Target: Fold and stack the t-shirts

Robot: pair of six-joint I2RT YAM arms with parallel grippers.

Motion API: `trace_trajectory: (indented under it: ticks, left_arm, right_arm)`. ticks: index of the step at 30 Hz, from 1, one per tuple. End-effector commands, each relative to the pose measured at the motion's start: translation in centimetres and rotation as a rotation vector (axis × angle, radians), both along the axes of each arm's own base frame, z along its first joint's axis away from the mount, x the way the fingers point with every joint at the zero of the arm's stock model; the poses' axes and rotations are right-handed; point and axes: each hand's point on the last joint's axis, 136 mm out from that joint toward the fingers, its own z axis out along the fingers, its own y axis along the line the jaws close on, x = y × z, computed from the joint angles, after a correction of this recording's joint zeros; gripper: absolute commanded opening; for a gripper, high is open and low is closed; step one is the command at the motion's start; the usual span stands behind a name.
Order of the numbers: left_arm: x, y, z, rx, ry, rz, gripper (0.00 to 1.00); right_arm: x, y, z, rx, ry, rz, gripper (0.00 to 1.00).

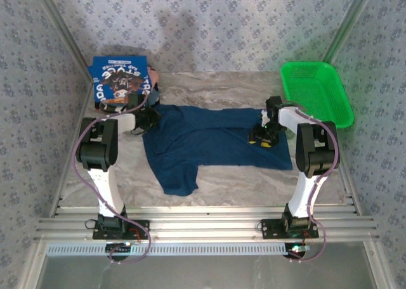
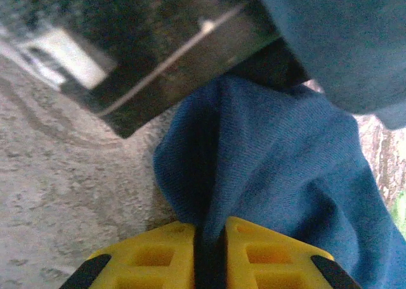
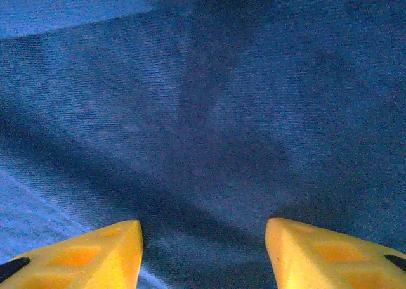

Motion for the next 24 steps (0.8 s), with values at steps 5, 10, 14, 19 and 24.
trace_trajectory:
  ticks: [5,10,14,19,24]
  left_arm:
    - [-4.2,5.1,-1.1,0.176,0.128,-0.013,0.16]
    - [-4.8,7.3,-0.3,0.217,0.133,-0.001,0.15]
    - [-3.9,7.3,0.8,0.222,0.105,-0.013,0.15]
    - [-2.5,3.8,4.9,0.125,-0.002,-0.071,0.22]
    - [-6.1,-2.6,10.3,0.135,-0.034,-0.267,0.48]
  right_arm:
    - [-5.4,-4.1,-2.6,-0.235,0.230,0.002,0.54]
    - [-6.6,-5.2,-2.4,-0.265,0.237,-0.007,0.54]
    - [-5.7,-4.5,-2.3,-0.229,0.191,-0.006,0.57]
    - [-4.1,-1.6,-0.5,-0.131,0.098,0.047,0.64]
    - [-2.4,2.0,4.1,0.023,-0.042,0.096,0.70]
